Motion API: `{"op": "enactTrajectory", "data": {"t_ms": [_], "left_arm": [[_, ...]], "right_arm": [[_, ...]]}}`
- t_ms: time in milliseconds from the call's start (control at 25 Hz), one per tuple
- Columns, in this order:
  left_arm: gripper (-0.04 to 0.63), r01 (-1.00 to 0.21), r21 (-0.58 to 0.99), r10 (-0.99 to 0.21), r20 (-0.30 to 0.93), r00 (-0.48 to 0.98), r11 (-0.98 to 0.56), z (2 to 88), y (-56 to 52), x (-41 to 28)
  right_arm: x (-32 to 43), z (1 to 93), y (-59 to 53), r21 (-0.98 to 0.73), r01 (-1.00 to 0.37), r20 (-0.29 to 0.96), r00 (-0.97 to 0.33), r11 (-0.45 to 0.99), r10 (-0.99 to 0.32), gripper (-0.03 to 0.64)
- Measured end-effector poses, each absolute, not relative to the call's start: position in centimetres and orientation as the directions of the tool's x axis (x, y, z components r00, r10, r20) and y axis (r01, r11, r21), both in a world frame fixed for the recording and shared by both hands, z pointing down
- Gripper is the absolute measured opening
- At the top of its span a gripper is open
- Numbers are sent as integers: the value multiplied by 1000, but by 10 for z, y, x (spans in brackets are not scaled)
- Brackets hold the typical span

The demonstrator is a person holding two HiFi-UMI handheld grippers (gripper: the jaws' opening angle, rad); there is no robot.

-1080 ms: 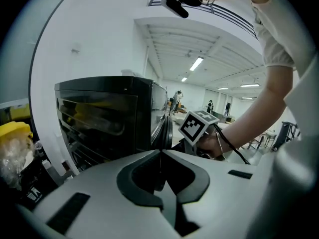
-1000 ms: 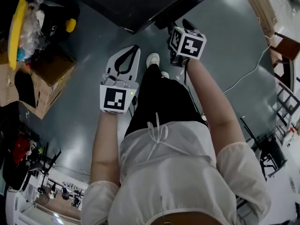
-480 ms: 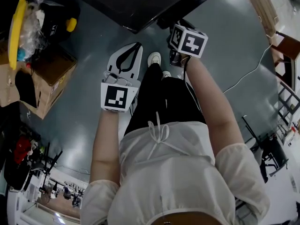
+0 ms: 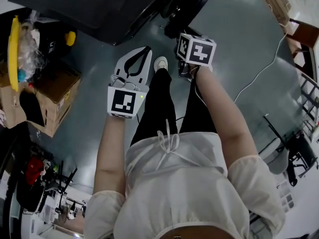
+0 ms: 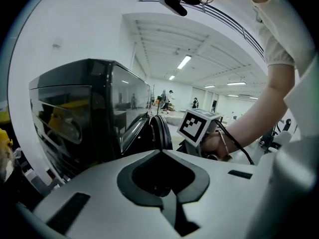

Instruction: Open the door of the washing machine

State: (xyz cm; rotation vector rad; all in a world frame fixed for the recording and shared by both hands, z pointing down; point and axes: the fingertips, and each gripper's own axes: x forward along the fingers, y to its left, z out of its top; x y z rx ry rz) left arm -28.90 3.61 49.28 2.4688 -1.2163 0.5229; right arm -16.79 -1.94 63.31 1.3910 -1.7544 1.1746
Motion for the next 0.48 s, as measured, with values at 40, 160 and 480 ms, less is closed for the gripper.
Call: {"op": "enactTrajectory", "data": {"t_ms": [40, 160, 480], "left_arm": [[21, -799, 124, -685, 448, 575, -589, 492, 32, -281], [21, -801, 138, -680, 458, 573, -582, 491, 28, -263], [21, -843, 125, -715, 474, 513, -523, 498, 38, -206]], "right_arm": [[-159, 633, -16, -272, -961, 867, -266, 49, -422, 103], [-134, 632, -8, -271, -961, 867, -268, 55, -420, 100], [-71, 634, 6, -311, -946, 863, -320, 90, -391, 97]]}}
